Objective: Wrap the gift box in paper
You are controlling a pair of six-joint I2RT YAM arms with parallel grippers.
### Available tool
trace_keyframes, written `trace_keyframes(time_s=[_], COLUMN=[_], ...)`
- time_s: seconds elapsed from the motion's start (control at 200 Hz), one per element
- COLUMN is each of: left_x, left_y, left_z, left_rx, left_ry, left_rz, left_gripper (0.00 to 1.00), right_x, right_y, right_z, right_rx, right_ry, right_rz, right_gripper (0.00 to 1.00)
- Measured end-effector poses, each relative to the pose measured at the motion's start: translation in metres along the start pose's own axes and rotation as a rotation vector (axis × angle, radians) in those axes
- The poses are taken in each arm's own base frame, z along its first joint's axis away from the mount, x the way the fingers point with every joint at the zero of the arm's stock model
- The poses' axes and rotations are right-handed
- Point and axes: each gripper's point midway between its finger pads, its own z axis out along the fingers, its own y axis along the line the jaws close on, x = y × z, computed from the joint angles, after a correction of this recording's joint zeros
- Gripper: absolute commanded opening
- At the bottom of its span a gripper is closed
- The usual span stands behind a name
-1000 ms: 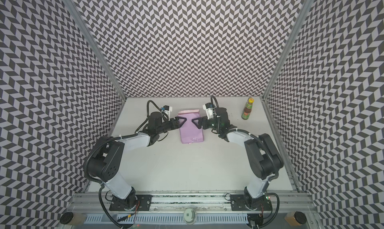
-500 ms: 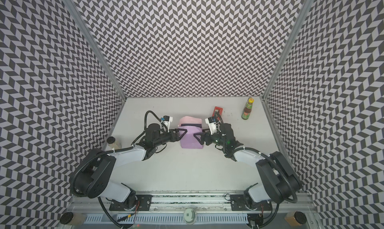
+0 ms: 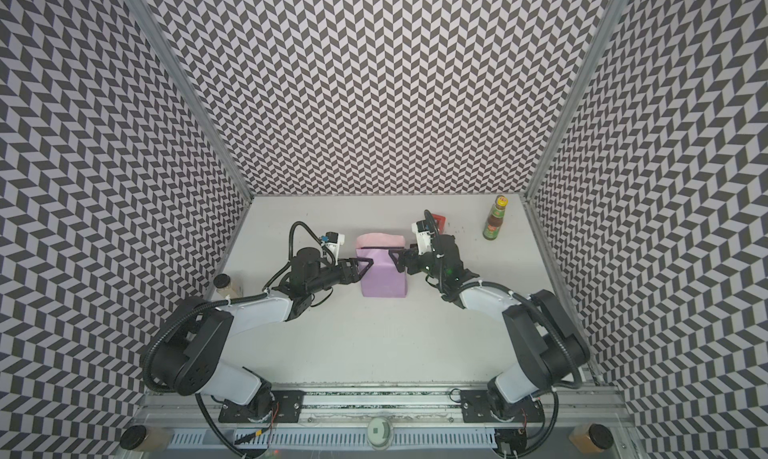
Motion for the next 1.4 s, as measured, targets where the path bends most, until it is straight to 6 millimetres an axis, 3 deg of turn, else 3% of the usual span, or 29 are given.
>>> trace_keyframes(time_s=[0.18,0.366,0.521,0.601,0.866,1.011,1.112,1.282,1.397], left_x=[-0.001,-0.019,-0.022,-0.018,-0.016,-0.015,-0.017,-0.017,-0.016], left_y=[0.004,0.002,0.015,0.022,0.021,0.018,0.016,0.017,0.017], left_z=[0.004,0.02,0.029,0.03,0.027,0.027,0.027,0.026,0.022], left_rx=[-0.053,-0.111,-0.185,-0.214,-0.207,-0.212,-0.214,-0.223,-0.237], left_ry=[-0.003,-0.013,0.005,0.018,-0.016,-0.028,-0.036,-0.038,-0.027], left_rz=[0.0,0.02,0.036,0.038,0.053,0.061,0.064,0.068,0.079], left_gripper=[0.84,0.84,0.77,0.71,0.61,0.55,0.53,0.6,0.74], right_x=[0.006,0.006,0.006,0.007,0.008,0.011,0.013,0.012,0.011], right_y=[-0.006,-0.006,-0.003,-0.002,0.007,0.015,0.009,-0.001,-0.002], right_z=[0.005,0.004,0.003,0.003,-0.004,0.001,0.009,0.016,0.016], right_rx=[0.022,0.017,0.0,-0.009,-0.011,-0.006,0.027,0.067,0.074], right_ry=[0.008,-0.017,-0.024,-0.018,0.01,0.031,0.044,0.036,0.022], right_rz=[-0.001,-0.037,-0.063,-0.071,-0.047,-0.049,-0.049,-0.062,-0.068], right_gripper=[0.76,0.68,0.68,0.74,0.84,0.8,0.73,0.61,0.58])
